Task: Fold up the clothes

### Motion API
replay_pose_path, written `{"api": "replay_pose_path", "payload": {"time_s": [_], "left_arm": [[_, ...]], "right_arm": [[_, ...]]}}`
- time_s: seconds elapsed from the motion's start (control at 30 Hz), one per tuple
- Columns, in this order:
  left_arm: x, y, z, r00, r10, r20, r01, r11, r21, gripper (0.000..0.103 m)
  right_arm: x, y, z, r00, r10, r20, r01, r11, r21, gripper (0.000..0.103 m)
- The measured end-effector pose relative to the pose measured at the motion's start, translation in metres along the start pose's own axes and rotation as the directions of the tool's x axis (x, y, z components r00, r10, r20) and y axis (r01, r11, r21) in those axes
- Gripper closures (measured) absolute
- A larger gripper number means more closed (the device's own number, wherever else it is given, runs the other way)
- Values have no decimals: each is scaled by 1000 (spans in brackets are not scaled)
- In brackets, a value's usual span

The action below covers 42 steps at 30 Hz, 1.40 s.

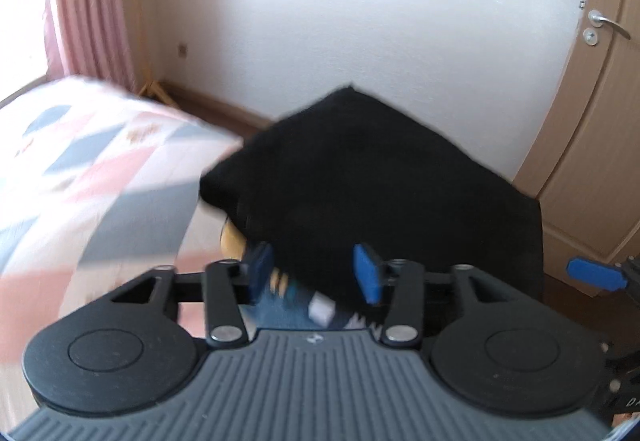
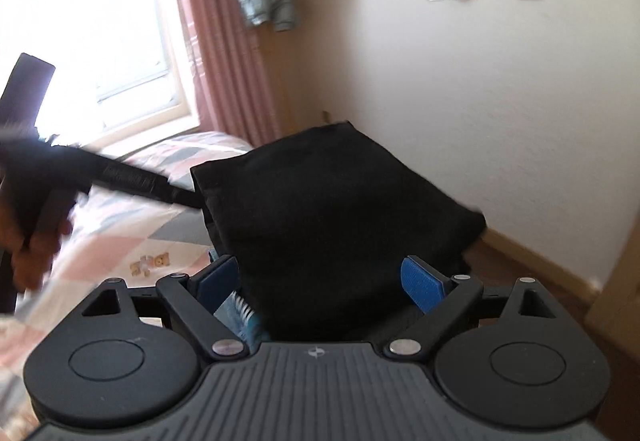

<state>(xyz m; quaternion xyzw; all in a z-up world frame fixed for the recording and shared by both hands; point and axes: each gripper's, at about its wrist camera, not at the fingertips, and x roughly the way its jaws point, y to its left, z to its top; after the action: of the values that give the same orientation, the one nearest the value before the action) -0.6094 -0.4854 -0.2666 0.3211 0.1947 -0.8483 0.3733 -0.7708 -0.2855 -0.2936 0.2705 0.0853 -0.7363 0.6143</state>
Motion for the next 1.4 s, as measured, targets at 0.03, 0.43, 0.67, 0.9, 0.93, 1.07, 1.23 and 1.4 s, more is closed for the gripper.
{"api": "replay_pose_path", "payload": {"time_s": [0.03,0.43,0.67,0.9,0.93,1.07,1.23,1.4], "left_arm": [[-2,2,-6,1000,4,-20,-4,1000,-17,48],[-101,16,-41,993,83,-84,-79,996,40,6],[-187,12,-43,991,129,-24,-126,986,113,1],[-237,22,-69,994,97,-59,-93,993,67,1],[-243,22,-73,992,115,-55,-111,991,72,1],[-267,23,-85,987,147,-57,-143,987,73,1],[-294,33,-88,993,47,-105,-48,999,-10,1],[-310,32,-93,989,85,-118,-86,996,-3,1]], "right_arm": [[-5,2,-6,1000,-17,-6,17,999,30,11],[-94,76,-18,988,-150,-33,153,963,224,2],[-142,124,2,976,-208,-60,216,937,274,0],[-171,154,2,954,-254,-157,289,919,270,0],[-174,158,1,952,-261,-162,297,919,261,0],[-187,177,-1,934,-324,-148,351,908,229,0],[-206,183,1,947,-286,-150,321,883,342,0],[-209,177,4,943,-211,-258,312,834,456,0]]}}
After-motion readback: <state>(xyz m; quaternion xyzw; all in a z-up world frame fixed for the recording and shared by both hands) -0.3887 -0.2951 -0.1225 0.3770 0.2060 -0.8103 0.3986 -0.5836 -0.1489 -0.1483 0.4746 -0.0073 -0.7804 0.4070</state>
